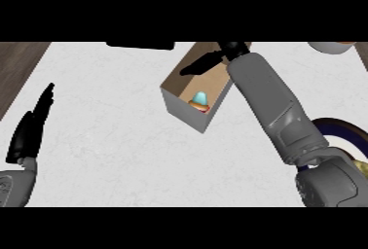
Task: Pick the cupcake from the plate and place it in the cardboard box
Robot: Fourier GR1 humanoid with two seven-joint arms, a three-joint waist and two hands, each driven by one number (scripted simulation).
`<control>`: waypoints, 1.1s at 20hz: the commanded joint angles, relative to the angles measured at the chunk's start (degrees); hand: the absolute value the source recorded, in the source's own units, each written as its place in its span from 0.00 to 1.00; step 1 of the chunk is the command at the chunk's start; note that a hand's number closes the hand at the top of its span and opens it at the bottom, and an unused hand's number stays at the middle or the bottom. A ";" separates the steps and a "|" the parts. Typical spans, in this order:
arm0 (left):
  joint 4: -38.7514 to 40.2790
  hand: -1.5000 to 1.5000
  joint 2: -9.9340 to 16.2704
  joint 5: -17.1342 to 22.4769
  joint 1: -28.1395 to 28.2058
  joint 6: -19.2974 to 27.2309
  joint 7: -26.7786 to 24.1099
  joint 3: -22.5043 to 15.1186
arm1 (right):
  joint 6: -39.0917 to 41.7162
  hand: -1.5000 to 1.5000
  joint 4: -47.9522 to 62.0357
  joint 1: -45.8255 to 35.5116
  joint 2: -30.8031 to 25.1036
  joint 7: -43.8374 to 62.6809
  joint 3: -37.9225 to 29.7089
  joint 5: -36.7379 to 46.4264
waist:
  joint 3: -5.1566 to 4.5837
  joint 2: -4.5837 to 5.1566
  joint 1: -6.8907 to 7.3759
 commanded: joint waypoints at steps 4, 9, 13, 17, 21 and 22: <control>-0.69 0.50 0.13 0.43 0.62 -0.84 -0.63 0.36 | 6.54 0.00 0.61 -0.23 -6.60 -2.32 -5.70 -5.49 | 0.01 0.22 0.38; -1.43 0.50 -0.02 -0.13 1.99 -0.09 -0.83 0.55 | 14.59 0.00 1.60 3.63 -16.46 -4.45 -6.96 -6.46 | 0.06 0.13 -0.25; -1.42 0.50 -1.15 -0.25 1.01 -0.10 0.67 -0.16 | 16.70 0.00 2.11 4.59 -21.45 -3.81 -8.34 -7.48 | 0.09 0.26 -0.33; -1.93 0.50 -1.44 -0.83 1.25 0.80 0.69 -0.13 | 21.22 0.00 2.28 8.11 -27.75 -6.58 -7.44 -6.26 | 0.19 0.57 0.00; -1.62 0.50 -0.47 0.29 -0.36 -0.78 1.21 0.70 | 24.88 0.00 2.09 10.02 -30.70 -9.97 -6.50 -5.22 | 0.26 0.93 0.65; -1.18 0.50 -0.87 -0.99 -0.58 0.45 0.69 0.24 | 25.67 0.00 2.00 9.69 -31.26 -9.91 -5.84 -4.56 | 0.23 0.82 0.43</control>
